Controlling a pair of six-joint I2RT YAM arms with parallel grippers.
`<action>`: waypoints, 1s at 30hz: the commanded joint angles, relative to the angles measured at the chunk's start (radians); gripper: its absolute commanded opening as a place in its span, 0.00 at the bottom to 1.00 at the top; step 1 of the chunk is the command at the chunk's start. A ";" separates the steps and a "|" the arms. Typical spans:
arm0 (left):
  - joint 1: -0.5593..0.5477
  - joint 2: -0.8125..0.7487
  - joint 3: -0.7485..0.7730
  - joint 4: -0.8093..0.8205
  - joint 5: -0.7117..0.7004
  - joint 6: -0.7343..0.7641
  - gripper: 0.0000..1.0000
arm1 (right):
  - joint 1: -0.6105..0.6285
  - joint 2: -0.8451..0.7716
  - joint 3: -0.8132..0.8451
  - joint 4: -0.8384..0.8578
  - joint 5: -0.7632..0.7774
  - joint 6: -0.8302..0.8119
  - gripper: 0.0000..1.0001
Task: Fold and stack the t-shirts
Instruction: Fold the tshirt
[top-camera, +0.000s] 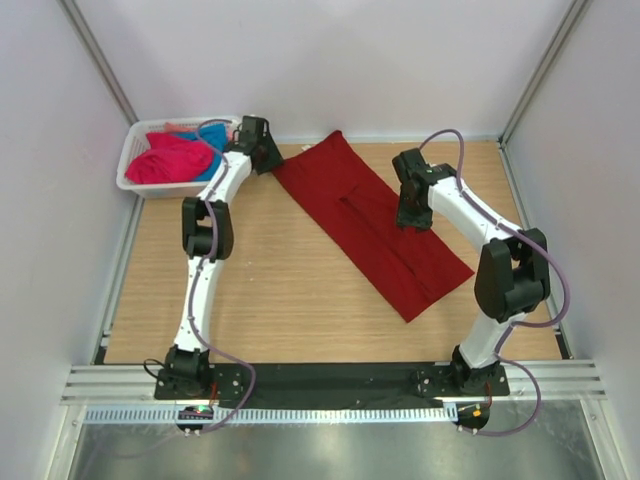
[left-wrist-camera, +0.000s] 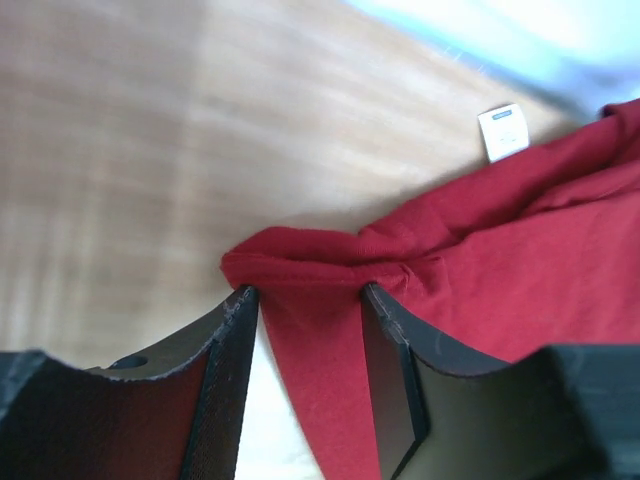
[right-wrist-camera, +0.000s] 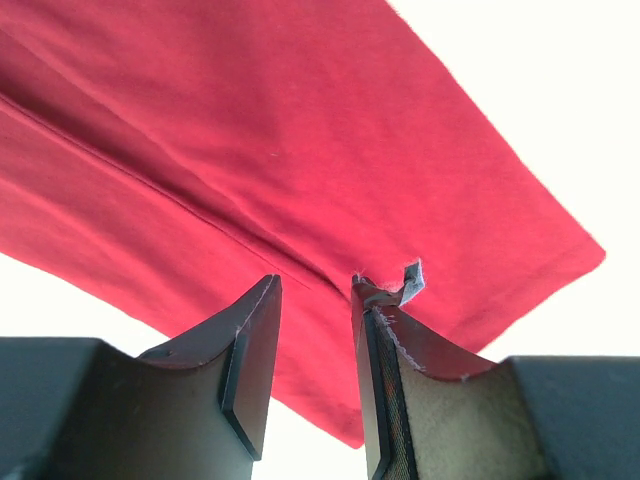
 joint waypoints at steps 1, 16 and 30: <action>0.018 0.007 0.056 0.062 0.117 -0.037 0.48 | -0.006 -0.068 -0.004 -0.035 0.042 0.011 0.42; -0.359 -0.916 -0.934 -0.010 -0.170 -0.298 0.57 | -0.113 -0.265 -0.041 -0.208 -0.054 0.001 0.43; -1.030 -0.724 -0.979 0.157 -0.398 -0.891 0.55 | -0.285 -0.472 -0.078 -0.285 -0.140 -0.020 0.42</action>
